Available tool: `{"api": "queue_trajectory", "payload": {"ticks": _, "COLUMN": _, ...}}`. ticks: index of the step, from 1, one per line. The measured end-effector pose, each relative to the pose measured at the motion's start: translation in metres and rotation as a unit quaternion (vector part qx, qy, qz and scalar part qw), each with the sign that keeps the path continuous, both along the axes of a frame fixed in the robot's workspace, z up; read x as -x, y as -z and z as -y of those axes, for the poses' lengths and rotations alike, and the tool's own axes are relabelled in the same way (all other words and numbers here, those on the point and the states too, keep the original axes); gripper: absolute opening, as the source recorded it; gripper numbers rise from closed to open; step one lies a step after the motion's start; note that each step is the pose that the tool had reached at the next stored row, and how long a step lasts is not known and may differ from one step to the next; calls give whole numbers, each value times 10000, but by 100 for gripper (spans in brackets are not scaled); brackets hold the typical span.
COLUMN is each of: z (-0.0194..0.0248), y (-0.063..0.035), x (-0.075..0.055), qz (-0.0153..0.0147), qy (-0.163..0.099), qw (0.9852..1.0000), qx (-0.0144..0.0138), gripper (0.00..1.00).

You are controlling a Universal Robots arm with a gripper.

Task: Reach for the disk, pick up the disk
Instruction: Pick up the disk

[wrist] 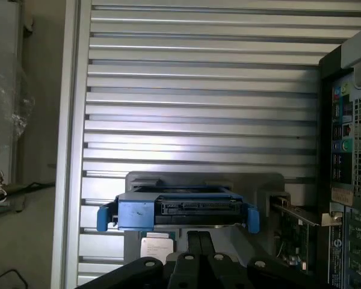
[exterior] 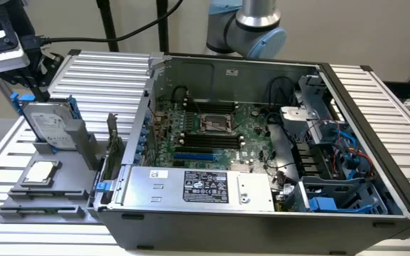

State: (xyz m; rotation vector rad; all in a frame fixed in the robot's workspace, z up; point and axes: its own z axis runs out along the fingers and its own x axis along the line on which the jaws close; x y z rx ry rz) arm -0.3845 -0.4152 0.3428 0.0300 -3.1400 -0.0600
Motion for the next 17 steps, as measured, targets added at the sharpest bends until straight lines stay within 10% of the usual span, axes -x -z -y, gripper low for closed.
{"api": "queue_trajectory", "payload": {"ticks": 10, "z": -236, "y": -15, "x": 231, "qz": 1, "qy": 0, "qw": 10000, "qx": 1, "gripper": 11}}
{"api": "queue_trajectory", "payload": {"ticks": 17, "z": -278, "y": -45, "x": 478, "qz": 2, "qy": -7, "qw": 10000, "qx": 0, "gripper": 11}}
